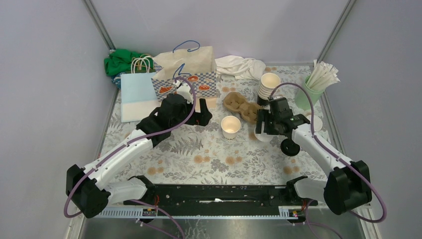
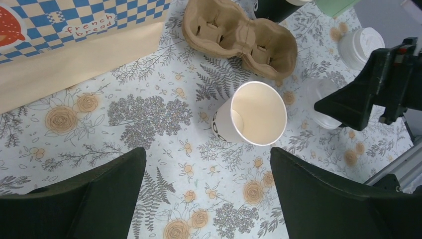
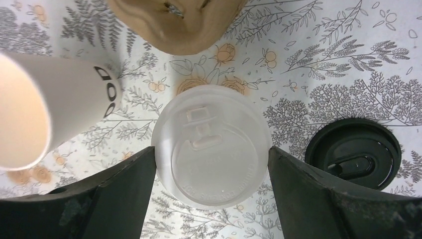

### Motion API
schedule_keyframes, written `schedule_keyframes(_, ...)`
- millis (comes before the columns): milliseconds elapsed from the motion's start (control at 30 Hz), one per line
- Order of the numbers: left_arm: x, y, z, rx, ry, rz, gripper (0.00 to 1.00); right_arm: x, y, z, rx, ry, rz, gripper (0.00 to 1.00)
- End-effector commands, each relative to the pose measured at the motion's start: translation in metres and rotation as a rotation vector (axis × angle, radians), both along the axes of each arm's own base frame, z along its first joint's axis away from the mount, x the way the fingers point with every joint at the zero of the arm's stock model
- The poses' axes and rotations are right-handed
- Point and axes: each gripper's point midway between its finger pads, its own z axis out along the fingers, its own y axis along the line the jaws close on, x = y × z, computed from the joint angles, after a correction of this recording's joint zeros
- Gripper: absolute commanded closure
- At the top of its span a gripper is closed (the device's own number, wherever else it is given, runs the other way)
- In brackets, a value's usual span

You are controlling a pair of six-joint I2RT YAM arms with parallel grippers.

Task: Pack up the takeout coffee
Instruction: Close the cup lid on the coffee cup.

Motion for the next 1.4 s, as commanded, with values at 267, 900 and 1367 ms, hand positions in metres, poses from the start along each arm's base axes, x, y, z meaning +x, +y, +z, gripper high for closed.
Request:
schedule_keyframes(267,0.027,-0.013,0.005,-0.18,0.053,0.046,0.01,0.015,0.067,0.083,0.169,-0.103,0.171,0.17)
schedule_keyframes(900,0.044,-0.037,-0.022,-0.232,0.149,0.0,0.15,0.046,0.157,0.067,0.136,-0.162,0.364,0.18)
schedule_keyframes(1367,0.04,-0.031,-0.031,-0.221,0.168,0.001,0.17,0.036,0.159,0.059,0.04,-0.174,0.399,0.11)
